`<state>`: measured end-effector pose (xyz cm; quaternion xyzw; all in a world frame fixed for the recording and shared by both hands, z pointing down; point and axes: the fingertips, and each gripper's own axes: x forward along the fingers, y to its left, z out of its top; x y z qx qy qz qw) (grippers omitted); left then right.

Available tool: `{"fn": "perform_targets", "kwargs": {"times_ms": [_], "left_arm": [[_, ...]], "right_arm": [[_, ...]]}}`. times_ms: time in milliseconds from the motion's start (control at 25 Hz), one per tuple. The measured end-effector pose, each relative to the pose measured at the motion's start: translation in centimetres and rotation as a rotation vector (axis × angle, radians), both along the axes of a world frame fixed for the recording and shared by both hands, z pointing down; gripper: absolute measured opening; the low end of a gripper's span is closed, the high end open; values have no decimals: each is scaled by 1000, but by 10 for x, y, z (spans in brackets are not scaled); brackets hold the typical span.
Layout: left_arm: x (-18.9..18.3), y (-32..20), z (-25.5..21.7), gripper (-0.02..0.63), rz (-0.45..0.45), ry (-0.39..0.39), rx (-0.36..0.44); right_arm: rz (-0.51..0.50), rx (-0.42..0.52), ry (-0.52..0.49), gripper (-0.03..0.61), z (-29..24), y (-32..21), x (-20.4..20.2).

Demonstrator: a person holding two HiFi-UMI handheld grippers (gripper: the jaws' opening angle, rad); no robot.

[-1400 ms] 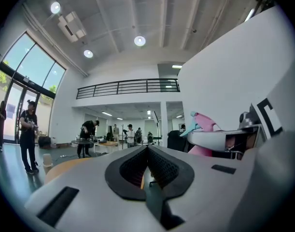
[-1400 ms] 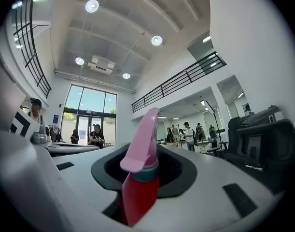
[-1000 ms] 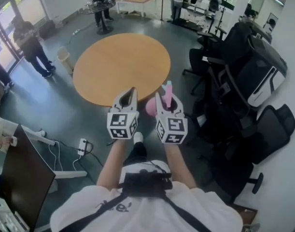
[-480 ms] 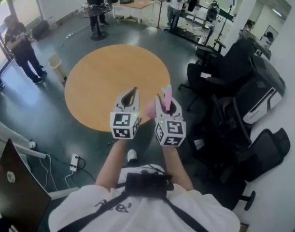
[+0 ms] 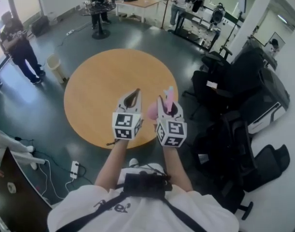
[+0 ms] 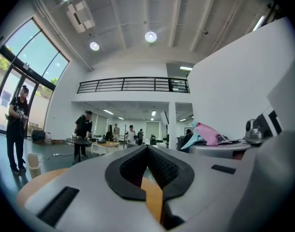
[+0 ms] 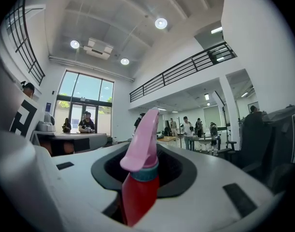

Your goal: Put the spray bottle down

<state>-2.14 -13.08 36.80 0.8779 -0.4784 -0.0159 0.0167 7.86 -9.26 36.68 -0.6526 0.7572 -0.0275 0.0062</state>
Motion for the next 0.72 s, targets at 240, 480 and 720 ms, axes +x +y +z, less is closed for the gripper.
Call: {"fn": "perform_targets", "kwargs": {"times_ms": [240,480,720], "left_arm": [[2,-38,5,12,19,16,7],[15,-84,17,12,32,26,-26],[20,-143,46,12,-12,-11,-86]], "right_arm": [[1,-34,15,146,15,-37,-2],[13,-69,46,147,29,-82,6],[-26,-110,65,147,48,-143,9]]}}
